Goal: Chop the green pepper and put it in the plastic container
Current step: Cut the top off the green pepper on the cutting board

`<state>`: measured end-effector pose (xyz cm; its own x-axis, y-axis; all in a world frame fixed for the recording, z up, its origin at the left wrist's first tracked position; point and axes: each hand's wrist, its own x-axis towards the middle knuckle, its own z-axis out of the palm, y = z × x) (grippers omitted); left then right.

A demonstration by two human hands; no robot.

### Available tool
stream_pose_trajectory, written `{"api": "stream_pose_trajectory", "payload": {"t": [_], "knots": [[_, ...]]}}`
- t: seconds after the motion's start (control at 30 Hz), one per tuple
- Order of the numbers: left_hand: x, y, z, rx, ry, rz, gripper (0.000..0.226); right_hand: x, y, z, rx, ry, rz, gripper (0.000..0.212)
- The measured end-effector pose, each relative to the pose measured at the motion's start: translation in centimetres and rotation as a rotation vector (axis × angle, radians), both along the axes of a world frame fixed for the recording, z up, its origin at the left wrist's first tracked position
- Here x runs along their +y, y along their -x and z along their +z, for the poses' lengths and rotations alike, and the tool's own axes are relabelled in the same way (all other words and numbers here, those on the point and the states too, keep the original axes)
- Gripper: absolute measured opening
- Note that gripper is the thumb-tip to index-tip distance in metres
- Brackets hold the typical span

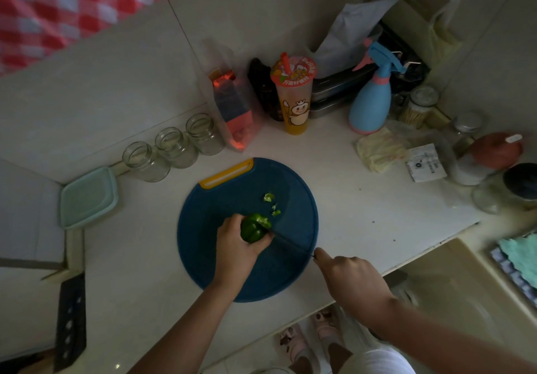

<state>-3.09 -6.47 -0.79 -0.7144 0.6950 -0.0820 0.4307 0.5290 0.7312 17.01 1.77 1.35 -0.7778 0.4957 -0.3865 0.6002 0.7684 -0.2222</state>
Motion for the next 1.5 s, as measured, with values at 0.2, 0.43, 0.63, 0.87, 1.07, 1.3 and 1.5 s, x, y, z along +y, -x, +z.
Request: {"api": "stream_pose_trajectory", "payload": {"t": [0.2,0.43,0.63,0.87,1.07,1.3,1.5], "knots": [[0.1,-0.6,-0.3,-0.003,-0.026,0.106,0.043,-0.9,-0.1,-0.6,0.054,-0.014,-0.07,0.036],[0.0,-0.6,-0.2,-0.067,-0.033,0.119,0.049,1.1,0.5,-0.2,0.168,0.109,-0.28,0.03],[-0.8,0.3,0.0,-0.101,-0.04,-0.009,0.055,6.7,1.7,0.1,0.208,-0.072,-0.272,0.029],[-1.1,2.0,0.4,-0.153,0.121,-0.237,0.07,12.4,5.2,-2.3,0.15,-0.149,-0.171,0.032],[-1.4,2.5,0.5,-0.145,0.14,-0.236,0.066,13.0,7.2,-3.5,0.096,-0.186,-0.168,0.036],[-1.7,2.6,0.4,-0.142,0.12,-0.19,0.064,11.9,8.2,-3.3,0.012,-0.27,-0.179,0.05],[-1.9,2.7,0.4,-0.176,0.125,-0.17,0.066,10.4,11.1,-1.2,0.042,-0.21,-0.032,0.051]]}}
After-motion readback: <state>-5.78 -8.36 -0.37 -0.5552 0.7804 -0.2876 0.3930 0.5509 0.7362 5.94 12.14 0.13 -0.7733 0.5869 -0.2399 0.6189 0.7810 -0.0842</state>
